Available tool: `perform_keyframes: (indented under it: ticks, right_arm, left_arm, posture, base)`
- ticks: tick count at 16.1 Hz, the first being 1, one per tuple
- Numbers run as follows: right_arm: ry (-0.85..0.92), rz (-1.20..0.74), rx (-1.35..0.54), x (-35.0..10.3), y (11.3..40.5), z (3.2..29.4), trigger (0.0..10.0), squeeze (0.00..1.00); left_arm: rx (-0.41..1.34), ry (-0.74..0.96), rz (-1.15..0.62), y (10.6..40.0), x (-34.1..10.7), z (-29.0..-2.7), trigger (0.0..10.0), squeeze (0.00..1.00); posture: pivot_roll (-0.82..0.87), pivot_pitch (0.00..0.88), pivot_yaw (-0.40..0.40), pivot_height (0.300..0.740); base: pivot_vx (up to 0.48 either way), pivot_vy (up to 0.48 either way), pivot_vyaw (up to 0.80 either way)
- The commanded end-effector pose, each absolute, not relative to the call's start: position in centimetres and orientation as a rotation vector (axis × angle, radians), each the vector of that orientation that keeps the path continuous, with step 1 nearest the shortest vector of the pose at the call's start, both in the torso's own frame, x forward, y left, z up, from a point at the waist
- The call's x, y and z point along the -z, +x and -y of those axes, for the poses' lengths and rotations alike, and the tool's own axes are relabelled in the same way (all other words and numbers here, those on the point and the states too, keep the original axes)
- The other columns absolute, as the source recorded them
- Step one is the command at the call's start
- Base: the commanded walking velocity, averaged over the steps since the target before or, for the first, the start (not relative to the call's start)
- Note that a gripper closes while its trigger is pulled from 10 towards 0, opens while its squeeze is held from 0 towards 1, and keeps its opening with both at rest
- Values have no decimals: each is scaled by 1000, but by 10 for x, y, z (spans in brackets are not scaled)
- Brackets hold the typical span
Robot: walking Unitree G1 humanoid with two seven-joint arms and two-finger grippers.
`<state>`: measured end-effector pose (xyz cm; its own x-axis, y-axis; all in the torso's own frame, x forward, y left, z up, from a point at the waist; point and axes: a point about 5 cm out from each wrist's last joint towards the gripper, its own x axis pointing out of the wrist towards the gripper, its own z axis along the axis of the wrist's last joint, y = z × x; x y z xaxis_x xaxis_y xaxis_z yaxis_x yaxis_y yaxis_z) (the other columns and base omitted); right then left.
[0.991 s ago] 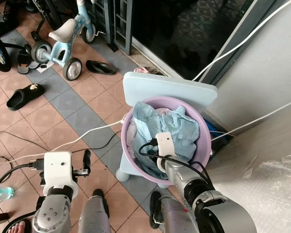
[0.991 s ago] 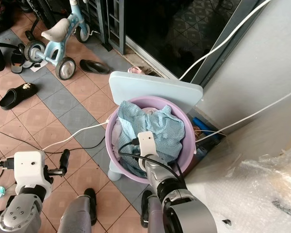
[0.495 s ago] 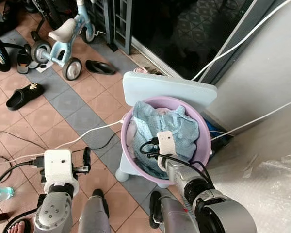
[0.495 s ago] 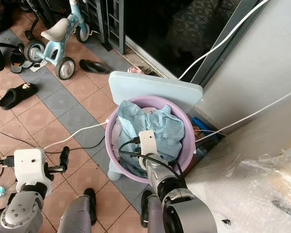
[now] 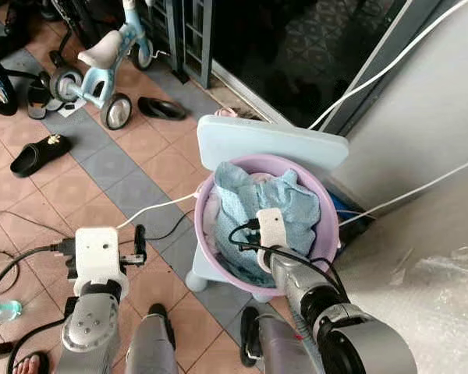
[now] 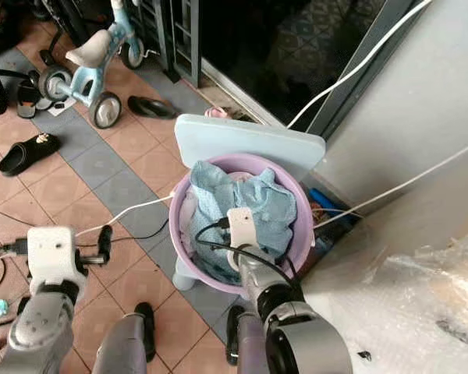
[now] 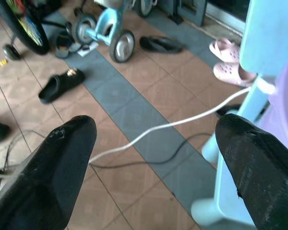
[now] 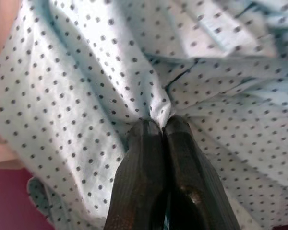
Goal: Clothes washing
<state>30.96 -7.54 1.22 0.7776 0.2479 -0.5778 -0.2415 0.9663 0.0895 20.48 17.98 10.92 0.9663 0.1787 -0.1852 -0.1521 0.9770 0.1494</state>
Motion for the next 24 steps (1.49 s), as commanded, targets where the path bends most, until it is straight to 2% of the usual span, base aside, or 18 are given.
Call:
perform_keyframes:
  ticks: [1,7,8,11,12,14,17,24]
  right_arm:
    - [26,-621,-245,-10,309,83,0,0]
    - [27,-382,-265,-44,330,97,0,0]
    - [26,-232,-257,-64,334,108,0,0]
    - [-11,-46,-266,-91,331,117,0,0]
    - [-21,29,-219,-105,321,131,0,0]
    - [-38,64,-188,-110,314,140,0,0]
    - [-129,144,-88,-116,281,165,0,0]
    - [-158,151,-41,-125,269,175,0,0]
  left_arm:
    - [-187,157,-224,204,-102,-182,10000,0]
    - [-182,167,-208,219,-95,-184,10000,0]
    - [-152,172,-191,227,-94,-180,10000,0]
    - [-138,176,-176,235,-94,-179,10000,0]
    - [-137,178,-168,238,-94,-178,10000,0]
    - [-132,183,-165,239,-93,-178,10000,0]
    - [-118,195,-156,246,-89,-178,10000,0]
    - [-101,204,-119,259,-93,-176,10000,0]
  posture:
    - [107,258,-110,740]
    - [52,171,-75,740]
    - [41,152,-57,740]
    - [27,125,-38,740]
    - [19,111,-30,740]
    - [14,101,-24,740]
    - [-7,62,3,740]
    - [-22,37,27,740]
  base:
    - [0,0,0]
    - [0,0,0]
    - [0,0,0]
    - [0,0,0]
    - [0,0,0]
    - [0,0,0]
    - [0,0,0]
    - [0,0,0]
